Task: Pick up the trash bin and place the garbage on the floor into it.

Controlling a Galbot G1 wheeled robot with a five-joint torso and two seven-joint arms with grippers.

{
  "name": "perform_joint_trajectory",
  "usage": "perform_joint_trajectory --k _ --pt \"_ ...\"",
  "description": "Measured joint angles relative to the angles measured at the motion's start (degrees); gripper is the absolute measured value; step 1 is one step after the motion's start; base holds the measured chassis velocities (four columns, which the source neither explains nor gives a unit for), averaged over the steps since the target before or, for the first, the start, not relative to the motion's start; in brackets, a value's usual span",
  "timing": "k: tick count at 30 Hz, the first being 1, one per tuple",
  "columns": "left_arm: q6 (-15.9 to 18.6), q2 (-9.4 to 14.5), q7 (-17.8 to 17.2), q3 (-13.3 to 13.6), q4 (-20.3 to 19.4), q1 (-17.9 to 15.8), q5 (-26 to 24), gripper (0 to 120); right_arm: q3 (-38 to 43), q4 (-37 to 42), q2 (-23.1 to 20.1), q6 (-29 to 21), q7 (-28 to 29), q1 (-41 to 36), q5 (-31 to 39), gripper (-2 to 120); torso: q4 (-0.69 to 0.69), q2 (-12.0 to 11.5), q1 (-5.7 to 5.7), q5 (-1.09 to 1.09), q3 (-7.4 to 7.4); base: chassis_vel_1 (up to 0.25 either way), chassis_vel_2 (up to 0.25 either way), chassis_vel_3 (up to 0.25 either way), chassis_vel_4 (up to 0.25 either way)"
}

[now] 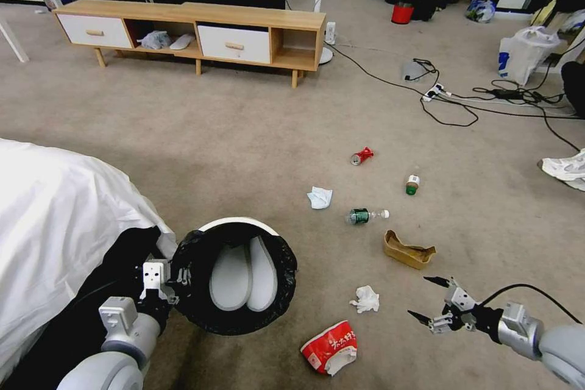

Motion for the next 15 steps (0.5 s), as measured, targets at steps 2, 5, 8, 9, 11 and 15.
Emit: perform_joint_trajectory --k 2,5,8,9,11,15 --pt "0.0 -0.2 0.1 0.3 0.2 -0.1 0.3 1 -1.1 0.5 -0.7 -1.1 -0.8 0.9 1.4 100 0.0 0.0 0.0 0.0 0.0 0.0 0.0 0.0 0.0" --pt "-0.1 -0.8 0.3 0.7 0.4 -0.3 0.8 1 -2.2 1.5 -2.2 -3.4 -2.9 2.0 4.2 100 -0.01 0.0 0.0 0.01 0.0 0.0 0.0 0.0 0.0" --pt "-0.2 -1.0 0.6 0.8 0.5 -0.4 1.1 1 -2.2 3.1 -3.7 -6.2 -3.7 2.0 8.1 100 -0.02 0.0 0.0 0.01 0.0 0.0 0.0 0.0 0.0" --pt "-0.4 -1.0 0.7 0.8 0.6 -0.4 1.2 1 -1.9 4.4 -4.5 -8.3 -3.3 1.8 10.7 100 -0.02 0.0 0.0 0.01 0.0 0.0 0.0 0.0 0.0" --pt "-0.4 -1.1 0.8 0.8 0.7 -0.5 1.3 1 -1.3 5.4 -5.1 -10.2 -2.8 1.6 12.7 100 -0.01 0.0 0.0 0.01 -0.01 0.0 0.0 0.0 0.0" --pt "-0.5 -1.2 1.0 1.0 1.1 -0.9 1.4 1 1.0 8.6 -7.4 -17.2 -1.5 1.2 18.4 100 0.0 0.0 0.0 0.01 -0.01 0.0 0.0 0.0 0.0"
